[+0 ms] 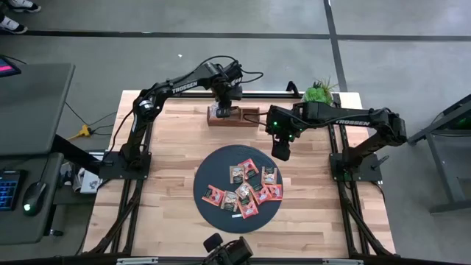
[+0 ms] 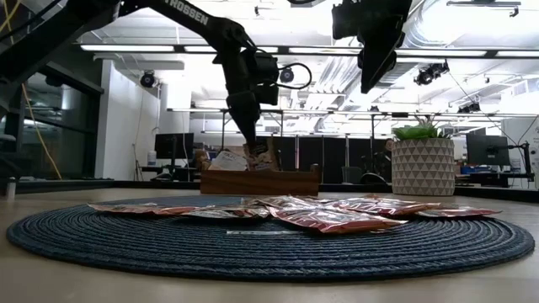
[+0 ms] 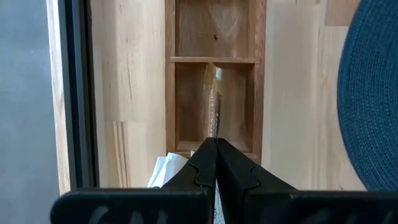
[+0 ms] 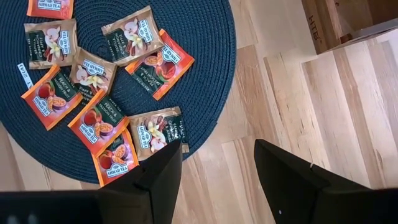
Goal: Pick & Place Tea
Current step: Put the brown tea bag into the middle section of the wooden organizer
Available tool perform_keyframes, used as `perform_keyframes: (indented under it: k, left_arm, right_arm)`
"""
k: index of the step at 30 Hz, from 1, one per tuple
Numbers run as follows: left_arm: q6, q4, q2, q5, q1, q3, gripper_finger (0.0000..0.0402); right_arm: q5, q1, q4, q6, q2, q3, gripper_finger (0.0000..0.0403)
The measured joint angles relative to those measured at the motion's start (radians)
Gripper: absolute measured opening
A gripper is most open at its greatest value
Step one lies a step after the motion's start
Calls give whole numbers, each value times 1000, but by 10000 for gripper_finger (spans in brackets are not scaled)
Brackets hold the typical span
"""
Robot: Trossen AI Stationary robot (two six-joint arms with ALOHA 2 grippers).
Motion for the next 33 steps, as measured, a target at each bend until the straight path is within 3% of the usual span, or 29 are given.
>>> perform_keyframes:
  k: [24, 33]
  left_arm:
    - [-18, -6, 0, -24, 0, 0, 4]
    - [-19, -5, 0, -25, 0, 0, 87]
  right_arm:
    - [-2, 0, 0, 0, 0, 0, 197]
    - [-6, 1, 0, 0, 0, 0, 197]
